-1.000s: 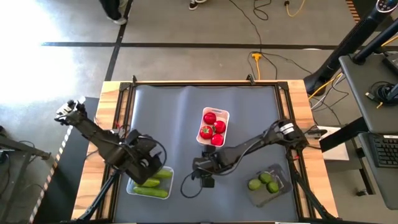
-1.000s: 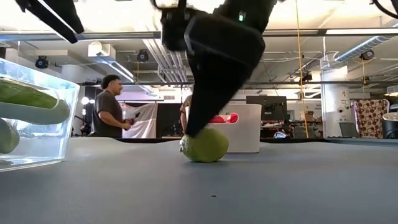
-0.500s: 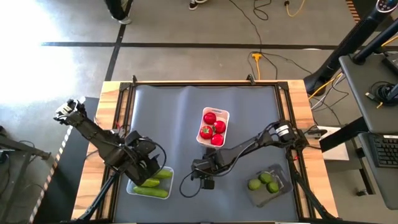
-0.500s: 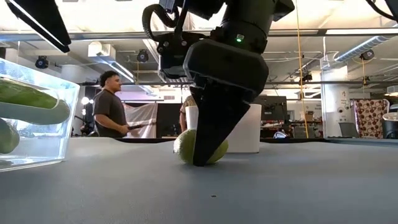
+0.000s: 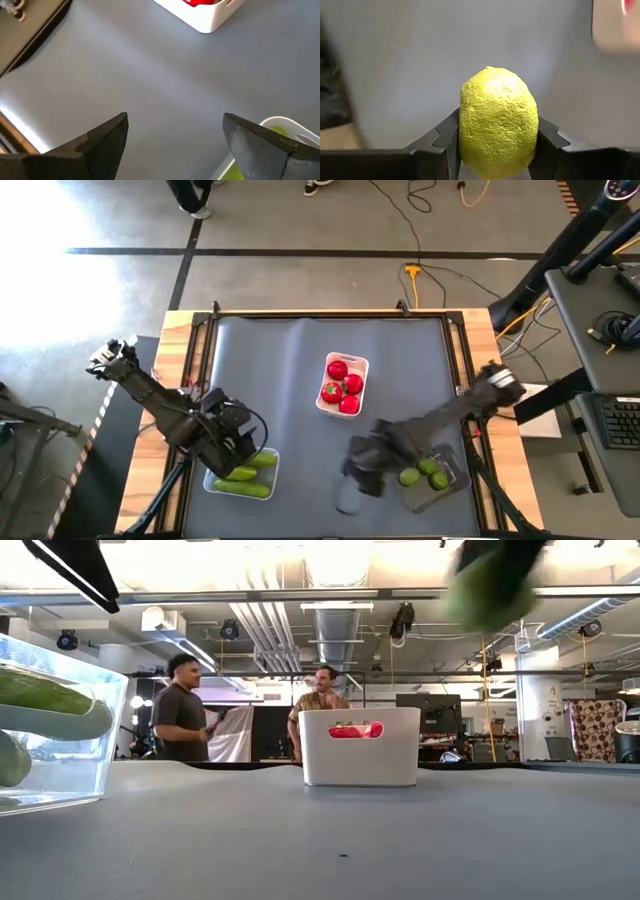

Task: Sort produce into baskets
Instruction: Put the lime into the black transparent bin, then return to Home Position

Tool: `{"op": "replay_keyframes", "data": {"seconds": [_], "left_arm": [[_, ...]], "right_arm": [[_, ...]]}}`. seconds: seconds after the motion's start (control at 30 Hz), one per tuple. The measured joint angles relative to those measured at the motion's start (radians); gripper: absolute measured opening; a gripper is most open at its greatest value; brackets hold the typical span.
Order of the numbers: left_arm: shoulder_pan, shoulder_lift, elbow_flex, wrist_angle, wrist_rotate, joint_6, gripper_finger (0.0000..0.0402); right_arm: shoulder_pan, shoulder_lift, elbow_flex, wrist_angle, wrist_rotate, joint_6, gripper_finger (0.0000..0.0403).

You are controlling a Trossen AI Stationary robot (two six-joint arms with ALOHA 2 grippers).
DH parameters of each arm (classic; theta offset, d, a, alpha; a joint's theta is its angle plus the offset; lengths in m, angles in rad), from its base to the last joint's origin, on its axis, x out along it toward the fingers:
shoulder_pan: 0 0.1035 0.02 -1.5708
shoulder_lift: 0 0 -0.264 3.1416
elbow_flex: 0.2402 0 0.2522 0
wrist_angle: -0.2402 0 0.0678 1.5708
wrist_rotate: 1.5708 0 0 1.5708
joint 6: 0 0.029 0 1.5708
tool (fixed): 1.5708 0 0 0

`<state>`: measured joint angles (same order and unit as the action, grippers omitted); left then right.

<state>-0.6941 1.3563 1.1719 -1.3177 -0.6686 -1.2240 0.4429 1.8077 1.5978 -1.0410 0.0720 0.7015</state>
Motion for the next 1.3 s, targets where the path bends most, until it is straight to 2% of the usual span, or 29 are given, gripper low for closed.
{"op": "replay_keyframes", "data": {"seconds": [0.2, 0.37, 0.5, 0.57, 0.7, 0.83, 0.93, 1.07, 1.17, 1.23, 1.3], "left_arm": [[0.006, 0.0, 0.026, 0.008, -0.008, 0.087, 0.0307], [0.023, 0.0, 0.06, 0.008, -0.027, 0.087, 0.0307], [0.036, 0.0, 0.11, 0.029, -0.028, 0.06, 0.0307], [0.037, -0.001, 0.13, 0.074, -0.029, 0.103, 0.0307], [0.039, -0.005, 0.152, 0.094, -0.029, 0.188, 0.0307], [0.043, -0.025, 0.143, 0.107, -0.021, 0.202, 0.0307], [0.045, -0.07, 0.097, 0.191, 0.006, 0.255, 0.0307], [0.066, -0.151, -0.009, 0.42, 0.061, 0.39, 0.0307], [0.099, -0.23, -0.116, 0.644, 0.086, 0.507, 0.0307], [0.135, -0.284, -0.201, 0.803, 0.113, 0.588, 0.0307], [0.184, -0.335, -0.289, 0.986, 0.175, 0.678, 0.0307]], "right_arm": [[0.192, -0.118, -0.047, -0.182, 0.003, 0.37, 0.015], [0.329, -0.17, -0.181, -0.175, -0.043, 0.693, 0.0154], [0.377, -0.18, -0.318, -0.066, -0.151, 0.827, 0.0152], [0.383, -0.183, -0.379, 0.023, -0.186, 0.852, 0.0152], [0.384, -0.183, -0.474, 0.166, -0.192, 0.873, 0.0162], [0.384, -0.183, -0.539, 0.203, -0.203, 0.933, 0.0186], [0.382, -0.191, -0.555, 0.208, -0.228, 0.951, 0.0211], [0.376, -0.251, -0.524, 0.204, -0.222, 0.929, 0.0249], [0.36, -0.315, -0.487, 0.201, -0.176, 0.874, 0.0277], [0.342, -0.365, -0.464, 0.203, -0.084, 0.811, 0.029], [0.314, -0.408, -0.443, 0.201, 0.067, 0.709, 0.0297]]}}
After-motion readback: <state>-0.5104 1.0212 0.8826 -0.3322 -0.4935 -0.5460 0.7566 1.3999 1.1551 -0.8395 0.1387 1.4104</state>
